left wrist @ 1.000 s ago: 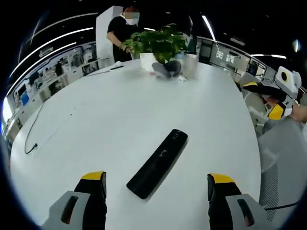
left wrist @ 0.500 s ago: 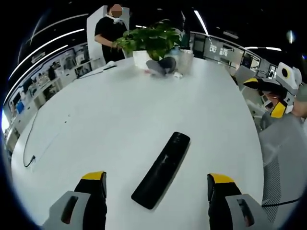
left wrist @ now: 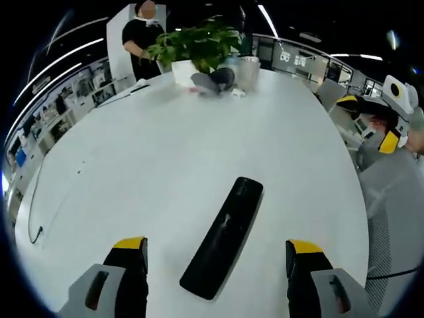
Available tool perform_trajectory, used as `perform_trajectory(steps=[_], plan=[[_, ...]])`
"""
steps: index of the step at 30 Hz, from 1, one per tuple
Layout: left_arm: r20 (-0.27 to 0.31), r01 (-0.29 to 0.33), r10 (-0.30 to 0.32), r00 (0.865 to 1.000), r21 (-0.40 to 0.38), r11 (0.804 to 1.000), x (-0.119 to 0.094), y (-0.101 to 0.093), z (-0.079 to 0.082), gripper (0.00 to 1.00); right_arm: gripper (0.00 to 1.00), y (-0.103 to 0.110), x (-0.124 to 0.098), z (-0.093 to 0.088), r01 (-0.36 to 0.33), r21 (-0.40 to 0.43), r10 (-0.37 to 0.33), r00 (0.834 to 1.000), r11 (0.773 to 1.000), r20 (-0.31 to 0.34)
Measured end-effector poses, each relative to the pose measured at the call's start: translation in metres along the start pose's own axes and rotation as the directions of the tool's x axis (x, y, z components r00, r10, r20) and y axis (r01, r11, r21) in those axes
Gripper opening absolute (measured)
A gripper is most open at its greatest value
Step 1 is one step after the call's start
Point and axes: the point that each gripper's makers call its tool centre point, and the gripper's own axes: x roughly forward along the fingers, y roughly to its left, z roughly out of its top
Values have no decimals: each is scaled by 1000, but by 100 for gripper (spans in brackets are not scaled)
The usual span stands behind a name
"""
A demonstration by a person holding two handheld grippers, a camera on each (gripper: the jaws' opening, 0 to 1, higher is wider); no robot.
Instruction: Press the specified remote control buttons in sequence, fully releasing each button before pressing the next.
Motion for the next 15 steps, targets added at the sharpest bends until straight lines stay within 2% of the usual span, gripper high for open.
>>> perform_trajectory(steps=[8, 15], plan=[[-32, 30, -29, 999, 50, 998, 7, -5, 0, 82, 73, 0, 0, 0, 0, 3, 0, 1000, 1000, -2], [-72, 62, -58, 996, 59, 996, 16, -7, -5, 77, 73, -1, 0, -1, 3, 9, -3, 1000, 1000, -2]])
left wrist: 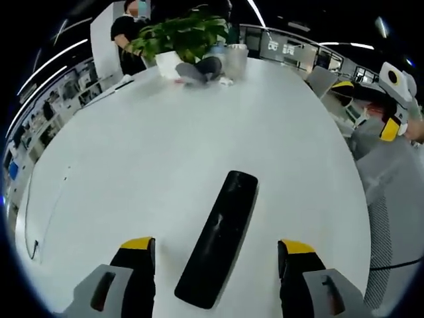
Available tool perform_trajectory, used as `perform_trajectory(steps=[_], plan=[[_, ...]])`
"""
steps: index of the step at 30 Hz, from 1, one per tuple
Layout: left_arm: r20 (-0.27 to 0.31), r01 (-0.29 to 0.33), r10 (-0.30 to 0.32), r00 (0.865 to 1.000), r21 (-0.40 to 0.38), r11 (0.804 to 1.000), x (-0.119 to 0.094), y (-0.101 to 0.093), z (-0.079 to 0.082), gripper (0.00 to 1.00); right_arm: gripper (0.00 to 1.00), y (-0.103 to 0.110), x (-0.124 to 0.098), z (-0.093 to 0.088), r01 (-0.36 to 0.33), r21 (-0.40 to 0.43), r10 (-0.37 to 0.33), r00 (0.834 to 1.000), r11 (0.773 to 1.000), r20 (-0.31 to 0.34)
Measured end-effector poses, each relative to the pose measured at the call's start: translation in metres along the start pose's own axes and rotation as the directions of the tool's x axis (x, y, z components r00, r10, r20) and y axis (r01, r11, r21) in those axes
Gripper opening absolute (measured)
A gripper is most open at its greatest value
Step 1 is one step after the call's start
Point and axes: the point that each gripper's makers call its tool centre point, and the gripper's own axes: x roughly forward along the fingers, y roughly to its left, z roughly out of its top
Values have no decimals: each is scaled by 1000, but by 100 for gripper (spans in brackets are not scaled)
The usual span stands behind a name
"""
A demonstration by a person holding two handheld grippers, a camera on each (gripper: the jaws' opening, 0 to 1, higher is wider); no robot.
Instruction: Press the specified remote control buttons in sequence, fully releasing each button before pressing the next.
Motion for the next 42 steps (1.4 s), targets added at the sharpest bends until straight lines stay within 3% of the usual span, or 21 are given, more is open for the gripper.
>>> perform_trajectory(steps=[5, 18, 27, 42], plan=[[-38, 0, 0, 999, -19, 1000, 4, 1, -5, 73, 73, 0, 0, 0, 1, 5, -1, 1000, 1000, 0], [-35, -5, 5, 999, 17, 1000, 6, 7, 1, 64, 73, -1, 0, -1, 3, 14, -3, 1000, 1000, -2], [-27, 16, -15, 1000, 61, 998, 5, 4, 2, 45, 73, -2, 0, -1, 3, 20, -3, 1000, 1000, -1], [-32, 43, -40, 999, 124, 991, 4, -1, 2, 27, 72, -2, 0, 0, 6, 23, -6, 1000, 1000, 2]])
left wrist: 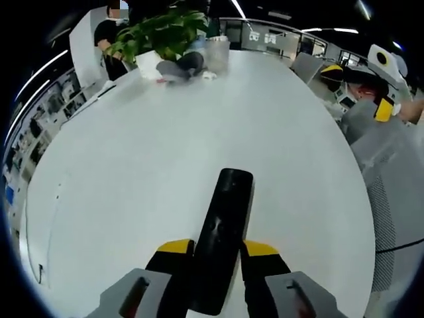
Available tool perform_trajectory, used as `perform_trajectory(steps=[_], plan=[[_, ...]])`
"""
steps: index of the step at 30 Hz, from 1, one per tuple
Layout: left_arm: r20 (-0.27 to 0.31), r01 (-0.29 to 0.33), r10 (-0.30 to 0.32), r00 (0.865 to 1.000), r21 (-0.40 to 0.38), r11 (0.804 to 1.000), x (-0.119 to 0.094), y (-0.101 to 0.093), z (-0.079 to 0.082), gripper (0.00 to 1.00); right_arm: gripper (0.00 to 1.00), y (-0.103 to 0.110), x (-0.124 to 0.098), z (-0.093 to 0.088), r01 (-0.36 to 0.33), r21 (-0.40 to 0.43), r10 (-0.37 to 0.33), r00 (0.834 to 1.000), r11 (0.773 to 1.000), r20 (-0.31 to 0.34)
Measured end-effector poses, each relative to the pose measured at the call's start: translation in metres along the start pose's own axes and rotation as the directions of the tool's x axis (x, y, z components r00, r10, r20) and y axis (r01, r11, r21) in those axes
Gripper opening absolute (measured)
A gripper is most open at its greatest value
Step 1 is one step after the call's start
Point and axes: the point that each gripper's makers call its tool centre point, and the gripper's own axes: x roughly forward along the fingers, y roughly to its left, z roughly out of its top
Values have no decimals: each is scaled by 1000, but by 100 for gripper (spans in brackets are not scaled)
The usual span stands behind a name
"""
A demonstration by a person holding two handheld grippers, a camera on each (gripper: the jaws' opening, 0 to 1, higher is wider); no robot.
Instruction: Press the specified remote control buttons in sequence, fully releasing each button before pressing the next.
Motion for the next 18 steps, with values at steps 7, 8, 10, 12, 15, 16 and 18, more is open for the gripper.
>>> perform_trajectory(steps=[7, 8, 10, 12, 15, 16, 18], plan=[[-8, 11, -11, 1000, 25, 1000, 0, -2, -1, 26, 72, 0, 0, 0, 1, 0, -1, 1000, 1000, 0], [-9, 14, -14, 1000, 27, 1000, -1, -2, -1, 26, 72, 0, 0, 0, 1, 1, -1, 1000, 1000, 1], [-13, 22, -21, 1000, 37, 999, -1, -3, -1, 25, 72, 0, 0, 0, 0, 1, 0, 1000, 1000, 1], [-17, 28, -27, 999, 46, 999, -1, -3, -2, 25, 72, 0, 0, 0, -1, 0, 1, 1000, 1000, -1], [-25, 33, -32, 999, 53, 998, -1, -4, -2, 25, 72, 0, 0, 0, -2, 0, 2, 1000, 1000, -1], [-27, 34, -33, 999, 54, 998, -1, -4, -3, 25, 72, 0, 0, 0, -1, 1, 1, 1000, 1000, 0], [-34, 37, -35, 999, 53, 998, -1, -4, -3, 25, 72, 0, 0, 0, -2, 0, 2, 1000, 1000, 0]])
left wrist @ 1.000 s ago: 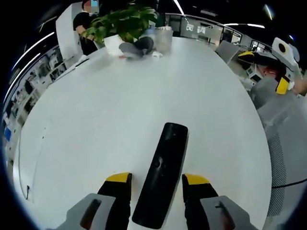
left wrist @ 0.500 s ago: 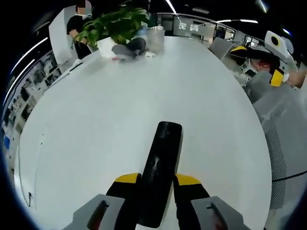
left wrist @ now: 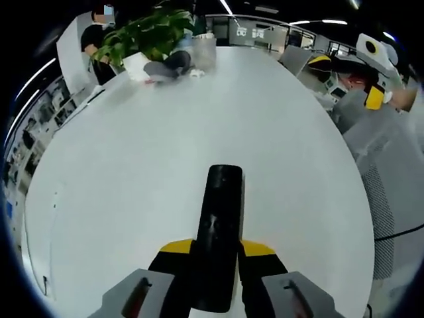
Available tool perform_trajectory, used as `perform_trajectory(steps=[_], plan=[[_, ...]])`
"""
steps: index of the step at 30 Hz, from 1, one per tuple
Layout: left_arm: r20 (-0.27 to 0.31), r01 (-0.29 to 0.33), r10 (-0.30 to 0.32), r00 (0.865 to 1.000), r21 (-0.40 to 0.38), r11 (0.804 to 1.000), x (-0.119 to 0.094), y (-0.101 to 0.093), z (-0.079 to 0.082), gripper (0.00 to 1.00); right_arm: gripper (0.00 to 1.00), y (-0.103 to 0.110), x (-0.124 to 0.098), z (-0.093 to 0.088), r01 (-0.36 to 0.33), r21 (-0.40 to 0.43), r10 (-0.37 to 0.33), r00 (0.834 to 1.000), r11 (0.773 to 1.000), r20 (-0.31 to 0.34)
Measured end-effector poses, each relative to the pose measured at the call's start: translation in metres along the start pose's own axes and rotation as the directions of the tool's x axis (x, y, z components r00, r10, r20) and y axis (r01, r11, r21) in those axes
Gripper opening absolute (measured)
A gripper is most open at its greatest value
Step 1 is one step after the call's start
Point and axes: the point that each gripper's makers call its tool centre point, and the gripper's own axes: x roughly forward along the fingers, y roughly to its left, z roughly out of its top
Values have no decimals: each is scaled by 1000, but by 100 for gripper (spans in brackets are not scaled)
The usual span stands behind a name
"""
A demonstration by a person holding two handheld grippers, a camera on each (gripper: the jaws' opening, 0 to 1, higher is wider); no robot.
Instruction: Press the specified remote control buttons in sequence, fully releasing each button before pressing the next.
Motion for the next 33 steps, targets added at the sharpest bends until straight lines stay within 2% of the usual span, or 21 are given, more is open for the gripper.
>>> perform_trajectory(steps=[17, 33], plan=[[-60, 15, -13, 998, 45, 999, 0, -6, -3, 24, 72, 0, 0, 1, -2, -3, 2, 1000, 1000, 3], [-87, 22, -17, 996, 58, 998, -2, -12, -5, 24, 72, 2, 1, 1, -6, -10, 6, 1000, 1000, 3]])
